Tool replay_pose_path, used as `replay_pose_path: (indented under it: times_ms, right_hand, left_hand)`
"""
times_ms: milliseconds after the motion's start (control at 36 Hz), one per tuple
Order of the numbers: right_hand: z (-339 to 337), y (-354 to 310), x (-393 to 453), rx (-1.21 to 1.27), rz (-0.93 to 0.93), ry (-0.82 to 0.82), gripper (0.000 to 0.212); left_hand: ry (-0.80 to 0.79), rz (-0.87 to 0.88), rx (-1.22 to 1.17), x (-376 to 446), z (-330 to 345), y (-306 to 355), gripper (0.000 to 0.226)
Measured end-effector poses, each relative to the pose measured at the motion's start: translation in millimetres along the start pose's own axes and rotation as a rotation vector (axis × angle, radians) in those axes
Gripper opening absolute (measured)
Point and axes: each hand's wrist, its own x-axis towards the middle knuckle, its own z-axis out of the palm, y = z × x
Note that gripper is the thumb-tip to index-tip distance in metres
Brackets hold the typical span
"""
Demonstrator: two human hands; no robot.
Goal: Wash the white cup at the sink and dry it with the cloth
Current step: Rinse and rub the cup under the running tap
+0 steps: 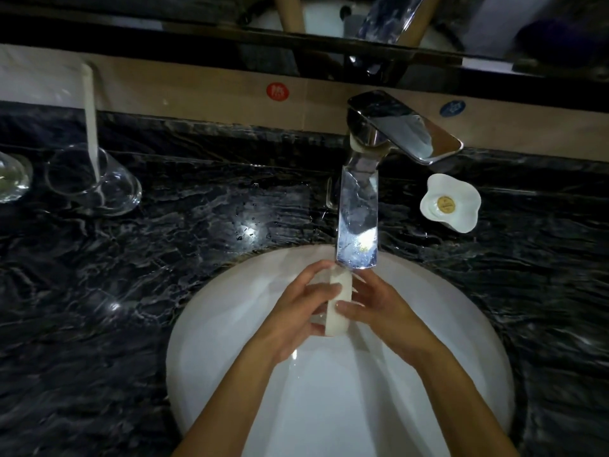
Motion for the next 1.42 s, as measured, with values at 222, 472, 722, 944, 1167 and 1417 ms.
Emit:
replay_pose_path:
  times_ms: [222, 472, 722, 944, 1167, 1417]
  right_hand:
    - [-5.0, -7.1, 6.3, 0.086, 0.191, -0.074, 0.072]
    - [-0.2, -5.6, 5.3, -0.121, 0.049, -0.008, 0.094]
    - [4.1, 6.2, 1.9, -0.328, -0.107, 0.021, 0.103]
    - [-2.9, 0.0, 6.2, -0.233, -0.058, -0.033, 0.096]
    - [-8.2, -8.6, 12.3, 0.029, 0.136, -0.066, 0.068]
    - [-4.6, -9.7, 20.9, -0.156, 0.072, -0.104, 0.076]
  left_hand:
    - [0.002, 0.069, -0.107, -2.3, -0.8, -8.1, 0.043]
    - [0.019, 0.013, -0.039, 5.8, -1.6, 1.7, 0.045]
    - [-0.075, -0.183, -0.031, 7.0, -12.1, 13.7, 0.047]
    - [-0.08, -0.101, -0.087, 10.4, -10.5, 2.8, 0.048]
    - [-0.051, 0.016, -0.097, 9.2, -8.3, -10.2, 0.06]
    - [-0.181, 0.085, -0.269, -0.1, -15.2, -10.1, 0.059]
